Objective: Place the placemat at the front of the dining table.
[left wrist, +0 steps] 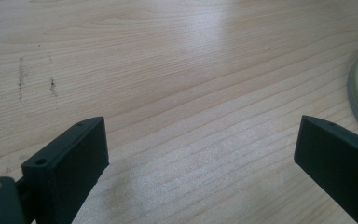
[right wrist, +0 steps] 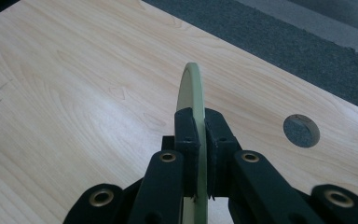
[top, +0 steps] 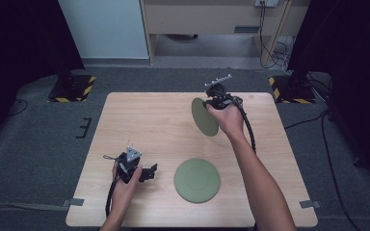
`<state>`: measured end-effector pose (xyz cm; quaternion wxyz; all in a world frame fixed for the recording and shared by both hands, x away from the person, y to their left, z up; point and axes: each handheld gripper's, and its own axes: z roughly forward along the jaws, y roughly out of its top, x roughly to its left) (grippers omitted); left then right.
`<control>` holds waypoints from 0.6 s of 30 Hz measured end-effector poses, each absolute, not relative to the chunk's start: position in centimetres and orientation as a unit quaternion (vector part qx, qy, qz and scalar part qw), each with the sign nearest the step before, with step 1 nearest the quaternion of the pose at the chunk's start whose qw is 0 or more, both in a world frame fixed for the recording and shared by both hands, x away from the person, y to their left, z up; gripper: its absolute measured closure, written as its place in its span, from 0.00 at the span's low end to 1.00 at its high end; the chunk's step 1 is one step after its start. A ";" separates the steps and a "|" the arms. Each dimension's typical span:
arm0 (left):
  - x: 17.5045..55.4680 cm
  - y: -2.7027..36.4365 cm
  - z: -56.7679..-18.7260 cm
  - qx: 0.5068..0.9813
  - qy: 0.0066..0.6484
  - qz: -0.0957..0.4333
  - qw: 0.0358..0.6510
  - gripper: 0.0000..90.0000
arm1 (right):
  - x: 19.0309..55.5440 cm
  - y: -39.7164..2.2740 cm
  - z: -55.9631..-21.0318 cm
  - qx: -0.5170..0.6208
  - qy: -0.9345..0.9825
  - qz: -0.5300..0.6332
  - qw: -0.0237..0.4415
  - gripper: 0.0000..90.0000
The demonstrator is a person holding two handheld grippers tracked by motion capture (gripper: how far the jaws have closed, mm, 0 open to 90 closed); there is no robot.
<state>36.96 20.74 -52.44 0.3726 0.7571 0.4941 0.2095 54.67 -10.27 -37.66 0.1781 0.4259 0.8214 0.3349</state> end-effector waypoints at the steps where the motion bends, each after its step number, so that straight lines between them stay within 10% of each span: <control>1: 36.9 20.8 -52.4 0.758 0.494 0.209 0.373 0.02 | 54.9 -10.2 -37.7 0.426 0.821 0.336 0.179 0.95; 18: 36.9 21.2 -52.4 0.752 0.498 0.208 0.378 0.02 | 56.3 -7.6 -38.6 0.433 0.815 0.338 0.182 0.95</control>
